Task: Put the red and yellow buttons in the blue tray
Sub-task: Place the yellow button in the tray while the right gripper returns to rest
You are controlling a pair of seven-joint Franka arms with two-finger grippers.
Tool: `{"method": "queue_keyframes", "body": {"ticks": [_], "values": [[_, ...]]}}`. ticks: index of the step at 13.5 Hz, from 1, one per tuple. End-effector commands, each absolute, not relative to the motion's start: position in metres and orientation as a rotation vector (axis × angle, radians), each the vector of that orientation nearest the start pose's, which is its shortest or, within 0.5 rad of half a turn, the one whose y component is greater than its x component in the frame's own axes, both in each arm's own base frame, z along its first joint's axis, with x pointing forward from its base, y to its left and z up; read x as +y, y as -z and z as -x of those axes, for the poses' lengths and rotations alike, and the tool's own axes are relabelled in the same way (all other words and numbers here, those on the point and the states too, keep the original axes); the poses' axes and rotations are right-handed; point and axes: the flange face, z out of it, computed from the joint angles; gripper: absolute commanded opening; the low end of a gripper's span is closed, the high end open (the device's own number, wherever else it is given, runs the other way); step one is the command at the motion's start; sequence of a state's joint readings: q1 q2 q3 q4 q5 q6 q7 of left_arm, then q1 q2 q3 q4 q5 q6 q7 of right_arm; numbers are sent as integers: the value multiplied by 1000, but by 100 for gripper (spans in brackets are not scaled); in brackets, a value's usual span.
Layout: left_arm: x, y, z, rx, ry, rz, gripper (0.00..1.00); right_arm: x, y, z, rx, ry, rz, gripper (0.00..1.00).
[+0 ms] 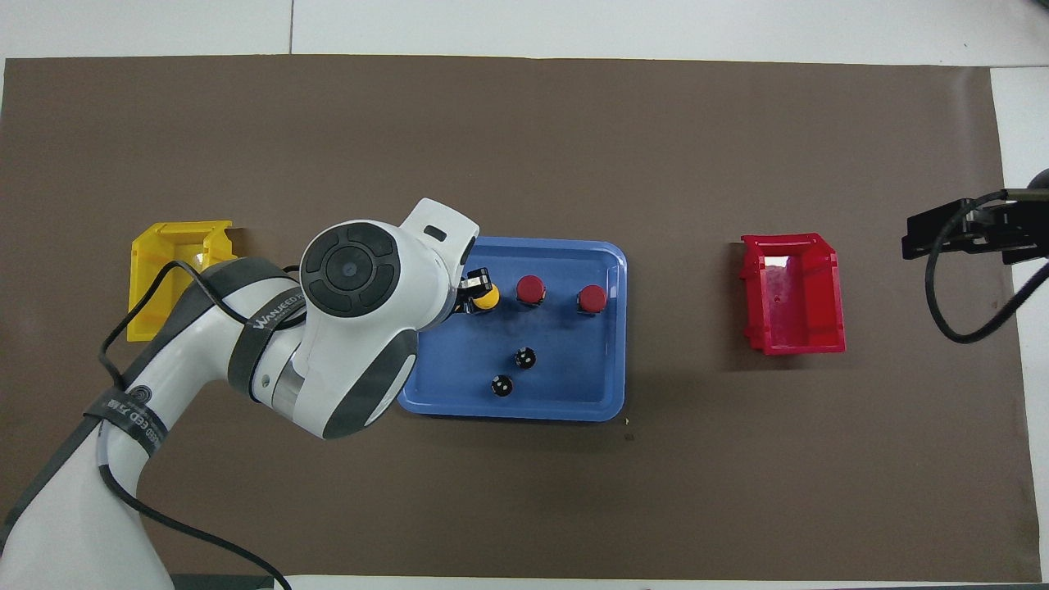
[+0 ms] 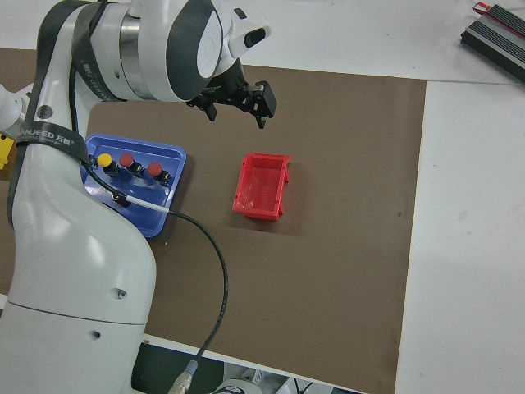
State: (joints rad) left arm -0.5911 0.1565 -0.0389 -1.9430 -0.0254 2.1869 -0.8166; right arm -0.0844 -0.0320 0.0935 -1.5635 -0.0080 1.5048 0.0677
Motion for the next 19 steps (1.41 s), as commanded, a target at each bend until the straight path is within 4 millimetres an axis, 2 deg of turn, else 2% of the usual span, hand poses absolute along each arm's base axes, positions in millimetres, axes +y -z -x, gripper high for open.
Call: {"method": "queue_keyframes", "body": {"ticks": [1, 3, 6, 9, 10, 11, 12, 14, 15, 16, 17, 19], "values": [[-336, -411, -494, -337, 110, 3210, 1, 12, -629, -544, 43, -92, 3133, 100], [-337, -392, -500, -344, 122, 3215, 1, 17, -626, -540, 28, -102, 3132, 100], [-332, -377, -490, -335, 82, 3196, 1, 18, -613, -538, 20, -59, 3135, 100], [-326, -364, -484, -284, 74, 3194, 3, 28, -613, -536, -7, -54, 3136, 100], [-325, -364, -485, -284, 79, 3196, 30, 28, -613, -536, -7, -56, 3136, 100], [-322, -367, -489, -297, 90, 3200, 85, 28, -614, -536, -7, -56, 3136, 100], [-325, -370, -490, -296, 83, 3197, 100, 26, -615, -537, -4, -51, 3137, 100], [-327, -401, -497, -294, 47, 3180, 100, 24, -616, -537, 0, -49, 3139, 100], [-325, -435, -504, -296, 11, 3159, 100, 23, -616, -536, 3, -51, 3137, 100], [-320, -457, -509, -297, -31, 3131, 100, 22, -617, -537, 5, -49, 3137, 100], [-306, -482, -519, -283, -47, 3118, 100, 22, -617, -537, 5, -49, 3137, 100], [-259, -515, -538, -206, -53, 3126, 100, 22, -619, -538, 5, -49, 3138, 100]]}}
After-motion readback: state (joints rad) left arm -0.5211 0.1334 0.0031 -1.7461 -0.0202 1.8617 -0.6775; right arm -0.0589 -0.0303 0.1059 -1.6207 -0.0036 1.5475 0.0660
